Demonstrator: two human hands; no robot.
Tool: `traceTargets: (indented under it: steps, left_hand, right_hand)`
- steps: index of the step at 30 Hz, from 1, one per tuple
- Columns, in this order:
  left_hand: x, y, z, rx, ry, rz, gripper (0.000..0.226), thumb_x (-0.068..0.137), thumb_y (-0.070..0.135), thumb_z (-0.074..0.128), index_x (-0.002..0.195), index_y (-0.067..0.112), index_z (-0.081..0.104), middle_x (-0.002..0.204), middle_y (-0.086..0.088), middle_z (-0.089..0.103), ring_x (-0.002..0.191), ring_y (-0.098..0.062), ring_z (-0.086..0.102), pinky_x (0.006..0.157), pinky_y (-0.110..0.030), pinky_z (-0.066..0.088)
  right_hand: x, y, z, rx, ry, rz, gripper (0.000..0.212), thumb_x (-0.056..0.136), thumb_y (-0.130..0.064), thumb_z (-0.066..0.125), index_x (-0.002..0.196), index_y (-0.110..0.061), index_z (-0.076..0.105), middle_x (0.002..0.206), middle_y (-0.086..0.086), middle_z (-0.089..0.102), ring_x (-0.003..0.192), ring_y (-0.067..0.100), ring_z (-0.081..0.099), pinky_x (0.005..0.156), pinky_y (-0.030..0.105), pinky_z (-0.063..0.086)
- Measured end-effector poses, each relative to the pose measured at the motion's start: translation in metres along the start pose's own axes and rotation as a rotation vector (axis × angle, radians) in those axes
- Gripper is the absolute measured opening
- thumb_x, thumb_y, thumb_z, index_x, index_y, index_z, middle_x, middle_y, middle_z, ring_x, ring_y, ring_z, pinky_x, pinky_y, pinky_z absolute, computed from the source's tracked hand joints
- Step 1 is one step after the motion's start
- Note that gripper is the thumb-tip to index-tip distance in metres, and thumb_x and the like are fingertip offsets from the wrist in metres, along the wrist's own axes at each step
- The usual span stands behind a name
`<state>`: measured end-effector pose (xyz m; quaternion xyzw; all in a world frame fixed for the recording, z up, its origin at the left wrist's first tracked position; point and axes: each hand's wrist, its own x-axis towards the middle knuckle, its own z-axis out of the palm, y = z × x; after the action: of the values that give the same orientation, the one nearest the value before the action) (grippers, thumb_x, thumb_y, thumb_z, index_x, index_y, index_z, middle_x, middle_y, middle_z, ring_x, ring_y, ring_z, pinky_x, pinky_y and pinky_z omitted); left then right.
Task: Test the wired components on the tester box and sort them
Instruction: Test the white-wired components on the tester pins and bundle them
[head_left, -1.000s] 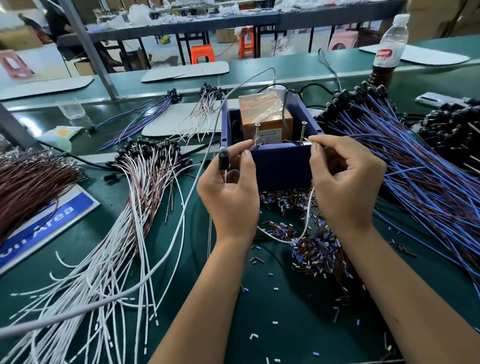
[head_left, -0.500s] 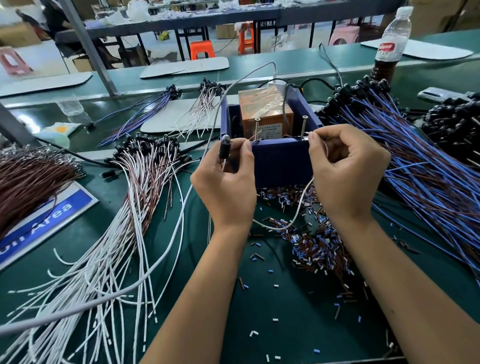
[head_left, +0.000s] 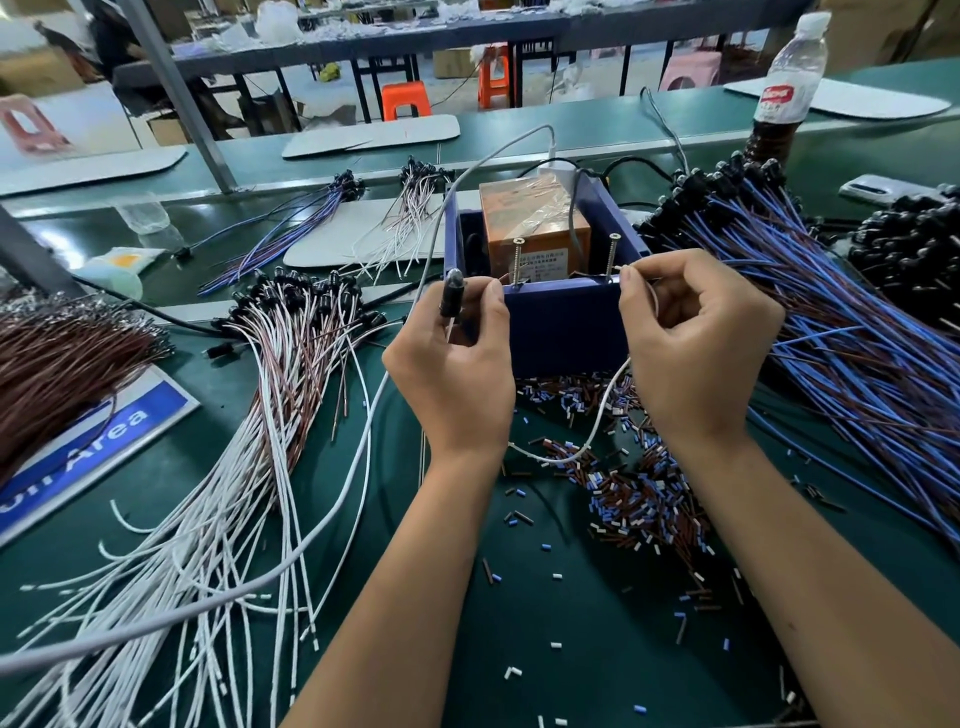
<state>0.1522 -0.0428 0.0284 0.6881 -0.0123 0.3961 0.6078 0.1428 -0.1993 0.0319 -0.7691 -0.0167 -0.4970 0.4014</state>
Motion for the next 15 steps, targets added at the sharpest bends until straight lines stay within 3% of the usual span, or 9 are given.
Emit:
traceTargets:
  steps: [8,12,15]
  left_hand:
    - [0.001,0.005,-0.001,-0.021,0.006,-0.027,0.010,0.092,0.019,0.074,0.087,0.010,0.076,0.073,-0.001,0.073,0.067,-0.019,0.070,0.069,-0.043,0.060]
    - [0.002,0.007,-0.004,0.006,0.038,-0.042,0.008,0.092,0.015,0.075,0.086,0.011,0.075,0.072,-0.002,0.073,0.066,-0.019,0.070,0.067,-0.036,0.060]
    - [0.014,0.014,-0.011,-0.020,0.155,-0.126,0.012,0.092,0.013,0.075,0.082,0.021,0.073,0.074,-0.003,0.074,0.069,-0.020,0.071,0.067,-0.027,0.057]
  right_hand:
    - [0.000,0.001,0.000,0.012,-0.002,0.001,0.015,0.098,-0.022,0.070,0.086,-0.013,0.075,0.068,-0.007,0.064,0.060,0.010,0.059,0.056,0.032,0.049]
    - [-0.003,0.001,0.001,0.015,-0.003,0.017,0.014,0.098,-0.021,0.070,0.086,-0.015,0.074,0.068,-0.009,0.064,0.060,0.011,0.060,0.056,0.030,0.049]
    - [-0.001,0.000,-0.002,0.024,0.031,0.076,0.012,0.098,-0.022,0.070,0.087,-0.017,0.073,0.071,-0.013,0.064,0.062,0.008,0.061,0.057,0.028,0.050]
